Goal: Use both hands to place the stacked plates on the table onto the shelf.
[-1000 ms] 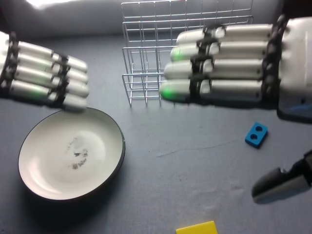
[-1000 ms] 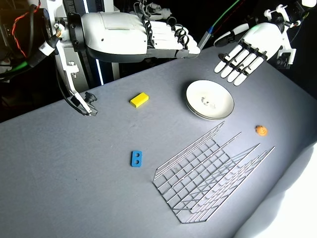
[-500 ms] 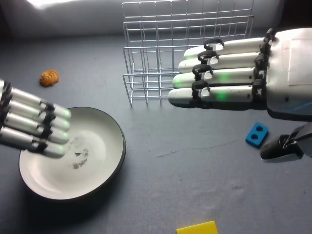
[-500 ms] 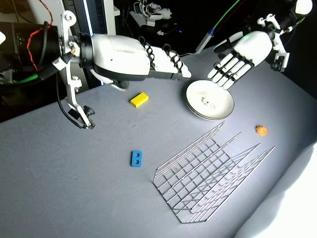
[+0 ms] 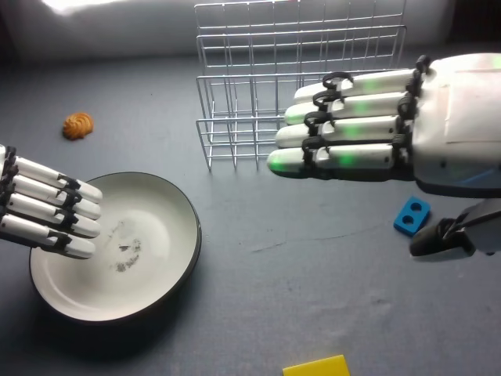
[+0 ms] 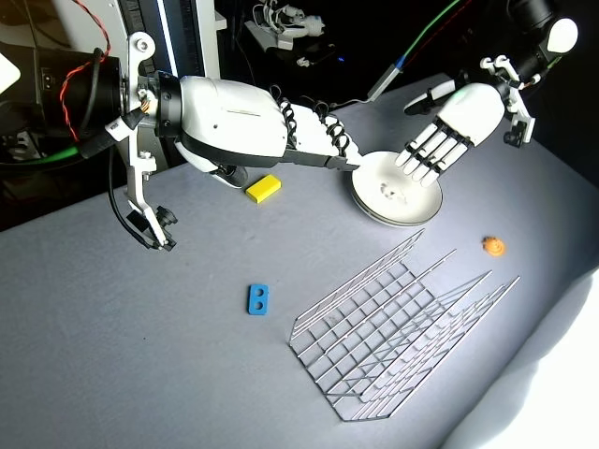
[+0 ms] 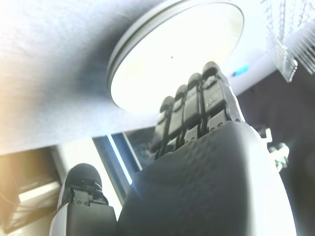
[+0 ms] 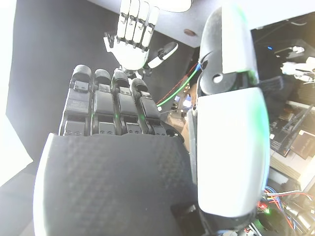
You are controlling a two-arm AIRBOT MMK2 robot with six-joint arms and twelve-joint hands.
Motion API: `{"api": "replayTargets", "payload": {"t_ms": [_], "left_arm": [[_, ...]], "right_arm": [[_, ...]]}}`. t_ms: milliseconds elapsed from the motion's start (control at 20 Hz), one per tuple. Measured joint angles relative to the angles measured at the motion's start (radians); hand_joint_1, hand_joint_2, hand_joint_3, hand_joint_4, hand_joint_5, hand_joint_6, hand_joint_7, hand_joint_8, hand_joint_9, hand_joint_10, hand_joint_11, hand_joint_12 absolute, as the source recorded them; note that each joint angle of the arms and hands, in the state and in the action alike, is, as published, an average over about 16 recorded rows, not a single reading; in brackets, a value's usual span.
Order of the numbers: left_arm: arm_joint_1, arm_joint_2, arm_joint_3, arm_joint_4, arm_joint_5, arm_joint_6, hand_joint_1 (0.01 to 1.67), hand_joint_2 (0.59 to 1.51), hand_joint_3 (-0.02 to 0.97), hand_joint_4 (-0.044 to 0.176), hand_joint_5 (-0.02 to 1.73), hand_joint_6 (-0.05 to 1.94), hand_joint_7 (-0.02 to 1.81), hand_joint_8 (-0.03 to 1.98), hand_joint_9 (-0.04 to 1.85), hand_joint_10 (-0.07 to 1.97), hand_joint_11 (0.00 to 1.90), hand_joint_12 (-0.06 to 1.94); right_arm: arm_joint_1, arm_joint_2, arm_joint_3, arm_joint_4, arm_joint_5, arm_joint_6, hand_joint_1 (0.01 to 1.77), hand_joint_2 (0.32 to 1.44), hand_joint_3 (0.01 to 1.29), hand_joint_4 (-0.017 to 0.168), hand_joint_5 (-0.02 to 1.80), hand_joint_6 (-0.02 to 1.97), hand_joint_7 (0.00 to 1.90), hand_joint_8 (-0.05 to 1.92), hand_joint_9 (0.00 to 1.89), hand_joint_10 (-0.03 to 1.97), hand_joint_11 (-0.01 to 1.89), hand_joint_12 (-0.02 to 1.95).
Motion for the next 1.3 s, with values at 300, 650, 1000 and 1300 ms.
{"api": "replayTargets", "payload": {"t_ms": [300, 650, 1000, 1300], "left_arm": [[0.034, -0.032, 0.058, 0.001, 0.001, 0.013, 0.02, 1.078, 0.018, 0.001, 0.02, 0.01, 0.02, 0.0, 0.02, 0.01, 0.02, 0.01], [0.057, -0.055, 0.098, 0.018, 0.001, 0.025, 0.02, 1.077, 0.019, 0.001, 0.02, 0.01, 0.02, 0.0, 0.02, 0.01, 0.02, 0.01], [0.068, -0.064, 0.107, 0.039, 0.005, 0.044, 0.02, 1.079, 0.019, 0.0, 0.02, 0.0, 0.01, 0.0, 0.02, 0.01, 0.02, 0.0], [0.075, -0.066, 0.095, 0.053, 0.014, 0.062, 0.02, 1.082, 0.019, -0.003, 0.01, -0.02, 0.01, -0.01, 0.01, 0.0, 0.02, -0.01]], "right_arm": [[-0.003, -0.041, 0.013, 0.001, -0.014, -0.033, 1.06, 0.97, 0.02, 0.006, 0.01, 0.0, 0.01, 0.02, 0.02, 0.0, 0.02, 0.02], [-0.013, -0.105, 0.042, 0.004, -0.025, -0.085, 1.03, 0.99, 0.02, 0.006, 0.01, 0.0, 0.01, 0.02, 0.02, 0.0, 0.02, 0.02], [-0.028, -0.173, 0.08, 0.007, -0.05, -0.123, 1.0, 1.01, 0.02, 0.006, 0.01, 0.0, 0.01, 0.02, 0.02, 0.0, 0.02, 0.02], [-0.04, -0.228, 0.106, 0.01, -0.074, -0.15, 0.99, 1.04, 0.02, 0.006, 0.01, -0.01, 0.01, 0.02, 0.02, 0.0, 0.02, 0.02]]}}
